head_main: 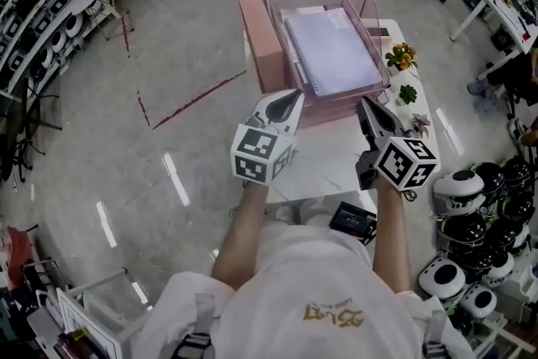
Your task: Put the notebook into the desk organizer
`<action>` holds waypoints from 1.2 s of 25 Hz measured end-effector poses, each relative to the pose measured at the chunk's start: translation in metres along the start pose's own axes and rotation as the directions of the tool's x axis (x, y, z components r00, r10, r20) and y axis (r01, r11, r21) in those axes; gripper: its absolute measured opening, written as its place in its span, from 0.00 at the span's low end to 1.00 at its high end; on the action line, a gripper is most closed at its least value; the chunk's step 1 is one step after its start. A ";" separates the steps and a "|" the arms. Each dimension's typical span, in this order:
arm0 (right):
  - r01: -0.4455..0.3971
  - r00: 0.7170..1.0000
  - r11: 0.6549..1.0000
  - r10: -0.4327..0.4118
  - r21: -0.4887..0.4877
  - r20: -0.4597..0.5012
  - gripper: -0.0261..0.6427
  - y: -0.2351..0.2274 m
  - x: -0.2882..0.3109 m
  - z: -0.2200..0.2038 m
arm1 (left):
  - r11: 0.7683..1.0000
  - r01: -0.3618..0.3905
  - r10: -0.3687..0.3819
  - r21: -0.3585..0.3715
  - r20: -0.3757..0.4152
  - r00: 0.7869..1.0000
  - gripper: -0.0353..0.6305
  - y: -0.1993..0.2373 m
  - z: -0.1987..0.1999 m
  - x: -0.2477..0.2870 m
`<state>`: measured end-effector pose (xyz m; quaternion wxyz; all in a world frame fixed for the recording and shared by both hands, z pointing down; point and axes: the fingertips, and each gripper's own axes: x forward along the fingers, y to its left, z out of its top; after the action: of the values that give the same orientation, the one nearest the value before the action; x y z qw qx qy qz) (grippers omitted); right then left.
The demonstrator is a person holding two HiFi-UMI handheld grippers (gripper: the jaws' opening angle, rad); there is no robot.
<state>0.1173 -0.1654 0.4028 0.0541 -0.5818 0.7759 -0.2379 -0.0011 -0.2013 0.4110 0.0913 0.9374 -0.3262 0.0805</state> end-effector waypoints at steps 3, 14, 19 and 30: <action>-0.026 0.998 0.999 0.025 0.021 0.063 0.06 0.015 -0.015 -0.001 | 0.998 0.051 -0.048 -0.049 0.051 0.998 0.08 -0.009 0.004 -0.018; 0.135 0.982 0.985 -0.118 -0.110 0.149 0.06 0.036 -0.061 -0.019 | 0.993 0.074 -0.065 -0.090 0.097 0.993 0.08 -0.024 -0.005 -0.062; 0.175 0.976 0.980 -0.159 -0.099 0.150 0.06 0.032 -0.074 -0.025 | 0.994 0.079 -0.073 -0.079 0.085 0.994 0.08 -0.031 -0.009 -0.065; 0.204 0.970 0.972 -0.184 -0.120 0.157 0.06 0.034 -0.079 -0.023 | 0.993 0.087 -0.079 -0.085 0.087 0.993 0.08 -0.033 -0.007 -0.066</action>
<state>0.1042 -0.0784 0.3928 0.0469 -0.6730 0.7235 -0.1461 -0.0316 -0.1348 0.4002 0.1222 0.9478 -0.2937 0.0230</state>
